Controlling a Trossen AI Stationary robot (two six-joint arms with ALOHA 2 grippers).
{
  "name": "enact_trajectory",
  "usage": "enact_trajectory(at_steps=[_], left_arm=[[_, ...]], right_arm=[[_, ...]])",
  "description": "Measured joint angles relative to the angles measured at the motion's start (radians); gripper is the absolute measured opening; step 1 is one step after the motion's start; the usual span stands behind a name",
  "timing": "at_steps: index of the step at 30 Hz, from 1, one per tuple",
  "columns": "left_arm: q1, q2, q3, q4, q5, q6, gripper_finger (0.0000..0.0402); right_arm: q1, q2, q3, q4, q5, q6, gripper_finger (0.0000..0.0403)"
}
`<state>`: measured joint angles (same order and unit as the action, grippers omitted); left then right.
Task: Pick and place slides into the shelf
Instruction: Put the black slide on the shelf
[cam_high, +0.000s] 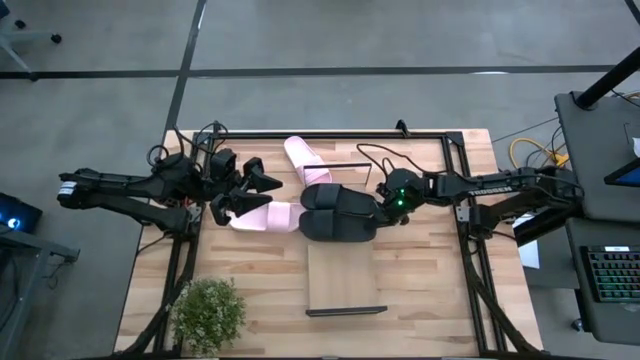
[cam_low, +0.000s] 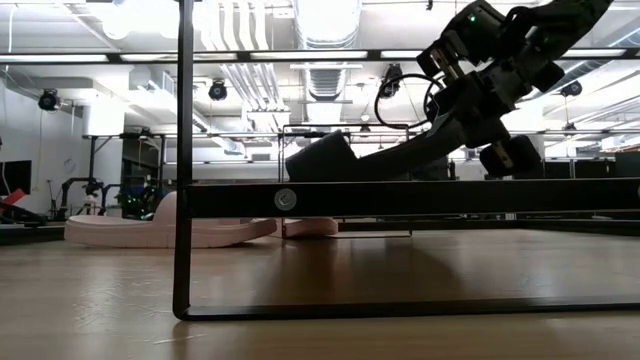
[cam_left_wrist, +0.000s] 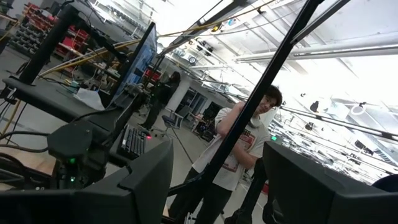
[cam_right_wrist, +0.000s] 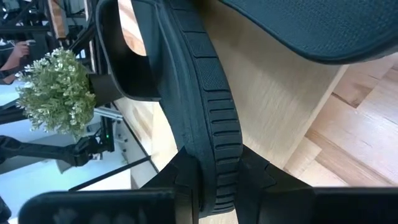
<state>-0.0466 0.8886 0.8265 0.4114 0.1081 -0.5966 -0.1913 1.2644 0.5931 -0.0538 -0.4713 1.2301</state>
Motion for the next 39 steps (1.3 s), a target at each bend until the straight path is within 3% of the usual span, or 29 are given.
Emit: enact_trajectory(at_steps=[39], left_arm=[[0.001,0.0,0.0,0.0,-0.002,-0.025,0.0233]], right_arm=[[-0.051,-0.001,-0.044,0.0,0.029,-0.026,0.0059]])
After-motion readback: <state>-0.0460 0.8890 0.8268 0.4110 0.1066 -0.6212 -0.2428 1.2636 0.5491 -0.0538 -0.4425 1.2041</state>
